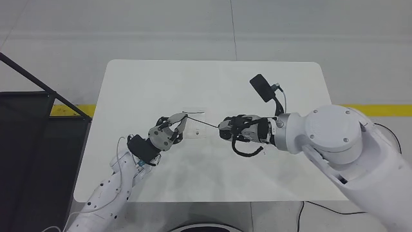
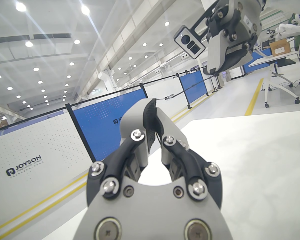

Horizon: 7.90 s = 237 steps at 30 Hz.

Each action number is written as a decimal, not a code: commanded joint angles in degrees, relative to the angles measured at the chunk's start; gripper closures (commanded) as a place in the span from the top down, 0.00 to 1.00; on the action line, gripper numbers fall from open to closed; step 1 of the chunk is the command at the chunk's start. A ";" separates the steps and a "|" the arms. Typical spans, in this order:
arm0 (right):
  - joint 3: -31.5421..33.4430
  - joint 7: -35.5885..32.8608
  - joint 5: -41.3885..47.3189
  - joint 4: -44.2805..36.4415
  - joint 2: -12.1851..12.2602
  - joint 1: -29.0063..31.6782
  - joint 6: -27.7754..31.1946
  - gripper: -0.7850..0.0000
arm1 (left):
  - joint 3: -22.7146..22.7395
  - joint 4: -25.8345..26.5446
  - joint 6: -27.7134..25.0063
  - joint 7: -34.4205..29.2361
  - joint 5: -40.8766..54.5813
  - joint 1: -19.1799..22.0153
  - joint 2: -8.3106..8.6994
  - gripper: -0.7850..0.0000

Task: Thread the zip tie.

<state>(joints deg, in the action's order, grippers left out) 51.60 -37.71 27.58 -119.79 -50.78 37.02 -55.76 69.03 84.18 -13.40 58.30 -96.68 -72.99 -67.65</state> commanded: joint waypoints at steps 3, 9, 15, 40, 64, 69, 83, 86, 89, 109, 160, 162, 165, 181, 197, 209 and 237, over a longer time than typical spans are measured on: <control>-0.06 -0.15 -0.04 0.04 -0.01 -0.13 -0.22 0.00 | 0.00 0.00 0.00 0.00 0.00 0.00 0.00 0.00; -0.58 -0.22 -0.02 0.31 -0.17 -0.83 -1.00 0.00 | 0.00 0.00 0.00 0.00 0.00 0.00 0.00 0.00; -1.23 0.05 0.20 0.44 -0.42 -1.40 -1.23 0.00 | 0.00 0.00 0.00 0.00 0.00 0.00 0.00 0.00; 1.93 4.36 6.76 1.08 -1.61 2.13 7.98 0.00 | 0.00 0.00 0.00 0.00 0.00 0.00 0.00 0.00; 5.16 6.82 8.10 -0.01 -2.03 7.08 13.91 0.00 | 0.09 1.50 -0.27 -1.82 0.75 -0.68 0.00 0.00; 5.53 7.86 8.23 -0.24 -2.24 8.20 15.49 0.00 | 0.39 2.17 -0.58 -2.26 0.77 -1.11 0.09 0.00; 7.77 8.36 9.42 -0.27 -2.59 11.10 18.93 0.00 | 0.33 2.10 -2.11 -2.43 1.62 -0.85 0.09 0.00; 7.97 8.16 9.32 -0.22 -2.66 11.18 18.54 0.00 | 0.30 2.06 -2.16 -2.34 1.73 -0.85 0.09 0.00; 7.85 8.07 8.86 -0.15 -2.77 10.91 17.69 0.00 | 0.31 2.08 -2.65 -2.40 1.98 -0.76 0.10 0.00; 0.59 10.87 -1.25 -1.21 -4.23 5.37 7.05 0.00 | 1.21 2.50 -4.05 -1.27 4.58 -1.35 0.18 0.00; -3.67 9.62 -10.97 -1.10 -6.96 2.81 4.55 0.00 | 1.15 2.34 -3.32 -1.60 3.63 -1.30 0.08 0.00; -2.85 9.36 -10.97 -1.33 -6.79 3.72 5.39 0.00 | 1.13 2.35 -3.31 -1.63 3.69 -1.27 0.07 0.00; -1.93 8.81 -11.59 -1.88 -6.52 4.80 5.89 0.00 | 1.12 2.33 -3.15 -1.61 3.87 -1.27 0.04 0.00; 2.19 5.91 -13.27 -3.83 -5.55 9.20 8.36 0.00 | 1.67 2.52 -3.17 -1.65 4.44 -1.35 0.08 0.00; 3.12 3.04 -17.18 -5.05 -4.92 10.14 4.77 0.00 | 1.69 2.31 3.11 -1.06 1.94 -1.59 -0.18 0.00; 5.49 0.37 -18.47 -6.04 -4.11 12.17 5.39 0.00 | 1.14 1.55 4.50 0.00 0.71 -1.06 -0.39 0.00; 6.09 -4.75 -16.07 -4.30 -3.81 11.17 6.36 0.00 | 0.21 0.14 6.33 0.56 -1.16 -0.40 -0.77 0.00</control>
<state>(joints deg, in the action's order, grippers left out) 57.74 -42.51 11.43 -124.14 -54.57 48.27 -49.28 69.24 84.30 -7.08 58.83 -97.90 -73.39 -68.41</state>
